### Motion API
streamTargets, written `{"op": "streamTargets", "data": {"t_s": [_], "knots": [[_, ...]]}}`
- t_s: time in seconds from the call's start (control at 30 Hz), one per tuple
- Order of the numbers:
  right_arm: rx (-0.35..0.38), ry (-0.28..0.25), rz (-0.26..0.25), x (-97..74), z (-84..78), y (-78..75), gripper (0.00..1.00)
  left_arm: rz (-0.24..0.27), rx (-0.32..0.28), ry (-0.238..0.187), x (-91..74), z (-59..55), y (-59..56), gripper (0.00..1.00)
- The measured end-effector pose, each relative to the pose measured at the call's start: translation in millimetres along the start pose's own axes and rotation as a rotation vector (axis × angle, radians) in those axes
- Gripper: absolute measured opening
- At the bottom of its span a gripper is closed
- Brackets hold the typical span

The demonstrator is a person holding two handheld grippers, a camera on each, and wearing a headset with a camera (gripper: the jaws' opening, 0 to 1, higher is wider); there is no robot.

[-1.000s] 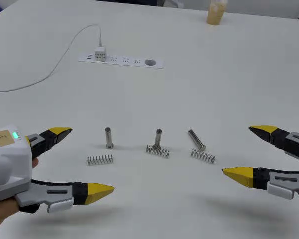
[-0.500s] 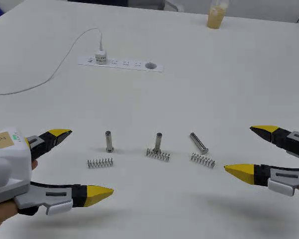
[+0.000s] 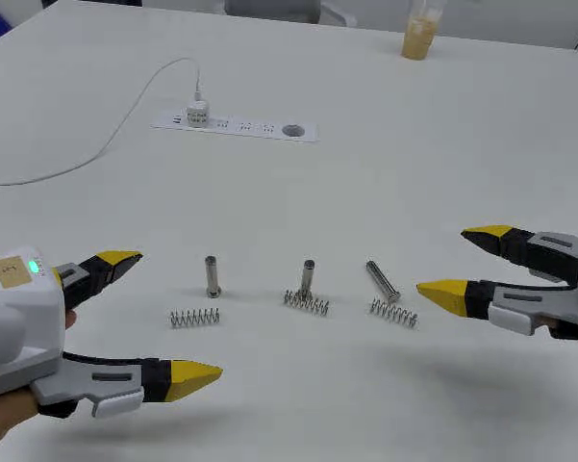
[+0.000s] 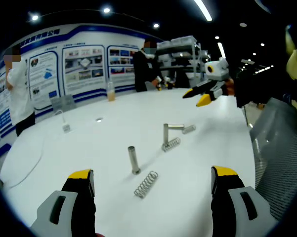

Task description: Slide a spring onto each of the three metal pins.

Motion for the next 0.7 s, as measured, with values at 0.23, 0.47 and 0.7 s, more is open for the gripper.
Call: {"op": "streamTargets", "data": {"t_s": [0.23, 0.47, 0.7], "knots": [[0.009, 0.052, -0.011, 17.0, 8.4, -5.6, 0.51, 0.002, 0.003, -0.002, -0.6, 0.7, 0.9, 1.00], [0.020, 0.125, -0.037, 33.0, 10.3, -11.8, 0.43, 0.003, 0.002, -0.001, -0.9, 0.0, 0.8, 1.00], [0.058, 0.200, -0.057, 50.7, 5.9, -12.6, 0.36, 0.004, 0.004, -0.001, -0.7, 0.1, 1.6, 1.00]]}}
Point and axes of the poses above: the centre of the closed fingertips' face, and the gripper's own axes: x roughly forward along the fingers, y roughly to its left, z roughly out of its top, the point moved 7 cm from there along -x, roughly backward along the fingers, and after that the axes turned 1 degree about -z, right-handed, at the moved point
